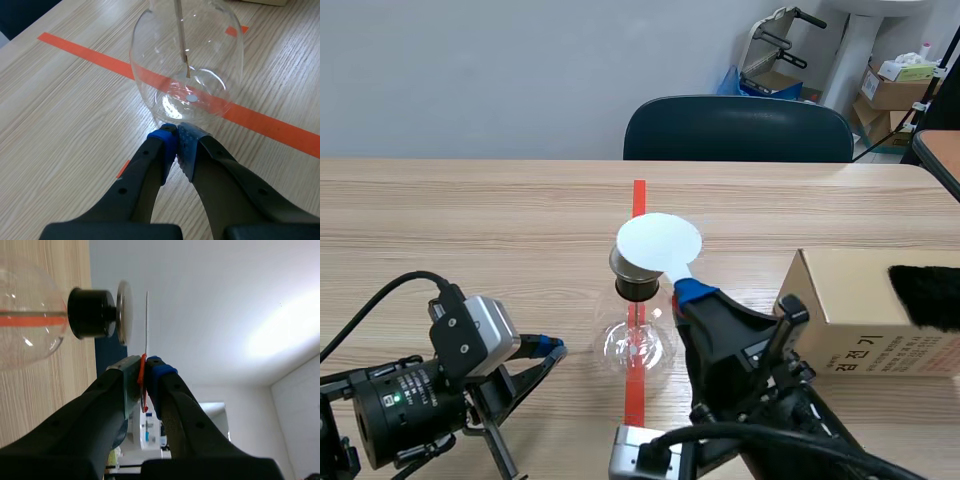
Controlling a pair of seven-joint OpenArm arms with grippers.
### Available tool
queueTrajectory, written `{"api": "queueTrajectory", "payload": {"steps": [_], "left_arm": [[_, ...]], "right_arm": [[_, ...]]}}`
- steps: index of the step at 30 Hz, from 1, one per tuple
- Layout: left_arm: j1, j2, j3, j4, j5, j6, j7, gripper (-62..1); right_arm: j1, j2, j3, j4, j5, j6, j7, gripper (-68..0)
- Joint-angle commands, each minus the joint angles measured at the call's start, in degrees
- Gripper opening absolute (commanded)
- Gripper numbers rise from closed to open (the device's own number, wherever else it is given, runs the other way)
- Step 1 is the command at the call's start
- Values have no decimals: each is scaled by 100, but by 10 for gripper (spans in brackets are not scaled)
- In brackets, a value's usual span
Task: Do the electroscope experiment
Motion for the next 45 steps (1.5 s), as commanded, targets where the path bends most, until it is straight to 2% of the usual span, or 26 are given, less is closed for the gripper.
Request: {"api": "queueTrajectory", "payload": {"steps": [1, 6, 22, 28, 40, 45], "left_arm": [[13, -46, -4, 118, -129, 26, -98, -597], [13, -61, -7, 118, -236, 280, -94, -597], [13, -61, -7, 118, -232, 308, -9, -597], [13, -61, -7, 118, -229, 306, -11, -597], [13, -61, -7, 118, -229, 306, -9, -597], [13, -61, -7, 118, -229, 304, -11, -597]], "right_arm": [[20, 61, 37, 42, -4, -46, 111, -658], [20, 61, 37, 42, -4, -46, 354, -658], [20, 61, 37, 42, -4, -46, 232, -658], [20, 61, 37, 42, -4, -46, -459, -658], [20, 61, 37, 42, -4, -46, -2734, -658], [20, 61, 37, 42, -4, -46, -3421, -658]]}}
